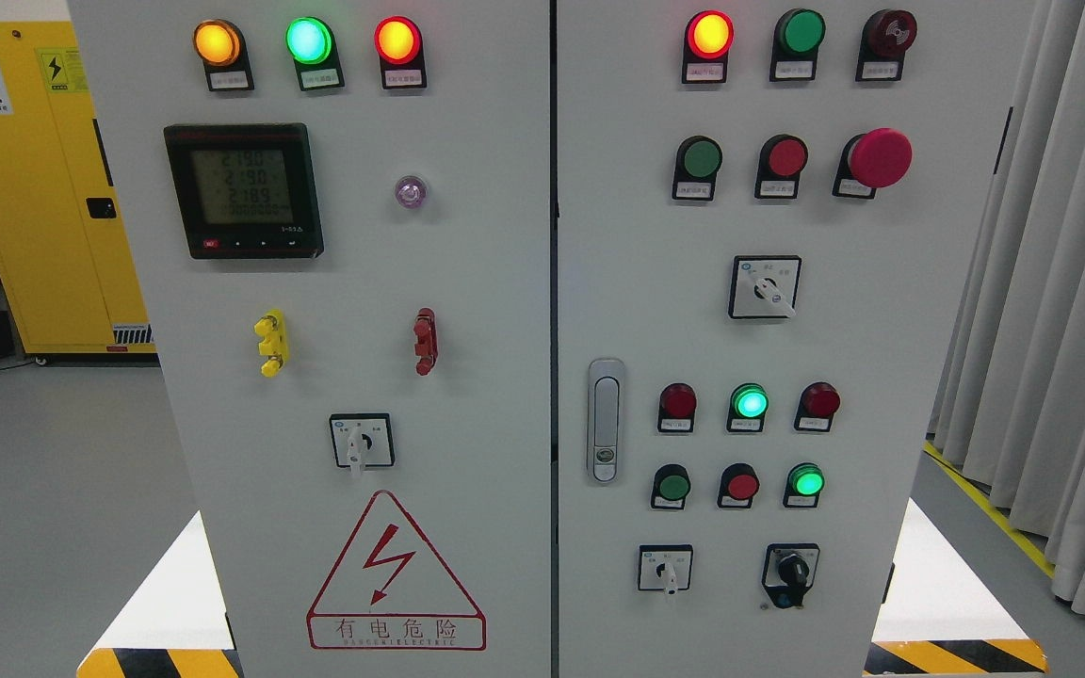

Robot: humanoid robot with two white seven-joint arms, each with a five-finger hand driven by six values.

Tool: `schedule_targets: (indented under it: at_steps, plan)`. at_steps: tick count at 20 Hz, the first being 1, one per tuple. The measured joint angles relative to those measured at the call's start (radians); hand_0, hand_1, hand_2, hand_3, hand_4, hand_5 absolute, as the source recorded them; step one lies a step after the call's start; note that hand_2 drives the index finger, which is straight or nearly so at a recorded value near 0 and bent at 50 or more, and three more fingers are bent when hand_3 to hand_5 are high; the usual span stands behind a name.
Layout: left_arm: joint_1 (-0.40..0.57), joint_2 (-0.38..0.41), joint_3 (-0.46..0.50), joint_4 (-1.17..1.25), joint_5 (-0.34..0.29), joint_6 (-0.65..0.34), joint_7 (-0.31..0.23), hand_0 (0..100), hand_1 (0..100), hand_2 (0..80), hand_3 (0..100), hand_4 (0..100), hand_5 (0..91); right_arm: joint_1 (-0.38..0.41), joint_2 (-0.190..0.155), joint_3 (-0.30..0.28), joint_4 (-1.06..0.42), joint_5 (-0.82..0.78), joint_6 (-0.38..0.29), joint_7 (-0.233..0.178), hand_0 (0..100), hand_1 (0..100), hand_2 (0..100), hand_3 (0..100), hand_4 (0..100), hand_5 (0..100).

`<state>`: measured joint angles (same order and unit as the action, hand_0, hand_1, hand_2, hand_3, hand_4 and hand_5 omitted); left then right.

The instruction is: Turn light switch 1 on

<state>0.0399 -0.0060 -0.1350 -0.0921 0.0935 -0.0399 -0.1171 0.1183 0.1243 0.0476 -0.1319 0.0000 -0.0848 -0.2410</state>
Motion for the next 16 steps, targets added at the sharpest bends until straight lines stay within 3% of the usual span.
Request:
schedule_targets:
  at_steps: [11,16]
  plan:
    - [0.003,0.004,0.001,-0.008,0.000,0.000,-0.004,1,20,0.0,0,0,0.0,0.000,0.000,0.000,0.000,0.000,0.000,0.000,0,50,4,0,0,0]
    - [0.052,0.005,0.002,-0.079,0.000,-0.001,0.005,0,20,0.0,0,0,0.0,0.000,0.000,0.000,0.000,0.000,0.000,0.000,0,50,4,0,0,0]
